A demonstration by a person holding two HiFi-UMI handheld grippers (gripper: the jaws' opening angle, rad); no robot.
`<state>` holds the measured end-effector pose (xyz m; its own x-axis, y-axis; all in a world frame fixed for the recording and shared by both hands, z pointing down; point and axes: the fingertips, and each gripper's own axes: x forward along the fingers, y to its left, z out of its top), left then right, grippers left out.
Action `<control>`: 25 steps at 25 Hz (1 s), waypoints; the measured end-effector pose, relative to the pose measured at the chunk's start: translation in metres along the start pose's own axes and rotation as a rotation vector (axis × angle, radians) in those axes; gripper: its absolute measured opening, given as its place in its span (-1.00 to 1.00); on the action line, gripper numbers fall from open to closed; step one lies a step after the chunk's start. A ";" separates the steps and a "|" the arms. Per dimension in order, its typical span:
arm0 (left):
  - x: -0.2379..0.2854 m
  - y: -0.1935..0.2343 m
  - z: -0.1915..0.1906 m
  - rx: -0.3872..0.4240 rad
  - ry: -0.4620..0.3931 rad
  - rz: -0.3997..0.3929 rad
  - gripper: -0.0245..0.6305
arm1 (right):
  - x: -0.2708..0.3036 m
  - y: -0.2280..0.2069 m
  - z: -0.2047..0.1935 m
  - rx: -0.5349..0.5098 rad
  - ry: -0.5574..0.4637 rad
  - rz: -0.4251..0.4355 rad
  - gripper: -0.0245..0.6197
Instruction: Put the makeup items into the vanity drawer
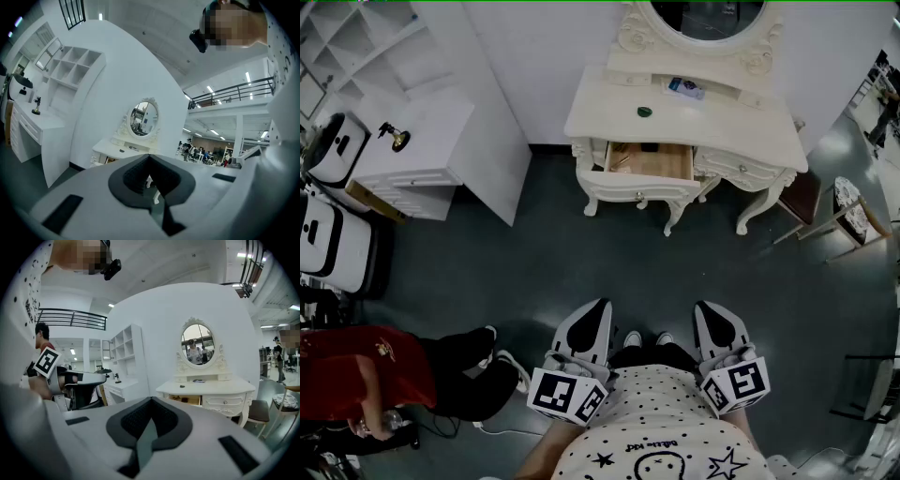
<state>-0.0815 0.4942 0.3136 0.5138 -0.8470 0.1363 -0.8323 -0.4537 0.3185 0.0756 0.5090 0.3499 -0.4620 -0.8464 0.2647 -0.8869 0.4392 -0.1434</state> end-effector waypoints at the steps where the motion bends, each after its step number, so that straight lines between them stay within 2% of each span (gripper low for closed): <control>1: 0.001 0.002 0.000 0.001 0.002 0.002 -0.93 | 0.002 0.000 0.000 -0.001 0.002 0.001 -0.90; 13: 0.023 0.008 -0.004 0.000 0.036 0.004 -0.93 | 0.021 -0.011 -0.005 0.002 0.041 0.013 -0.90; 17: 0.043 0.008 -0.009 -0.009 0.058 0.018 -0.93 | 0.031 -0.027 -0.002 0.055 0.024 0.034 -0.90; 25: 0.100 0.014 -0.001 -0.023 0.045 0.084 -0.93 | 0.066 -0.080 0.014 0.070 0.031 0.080 -0.90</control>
<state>-0.0416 0.4030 0.3325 0.4513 -0.8684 0.2055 -0.8683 -0.3742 0.3257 0.1158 0.4138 0.3658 -0.5320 -0.7995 0.2791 -0.8453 0.4819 -0.2308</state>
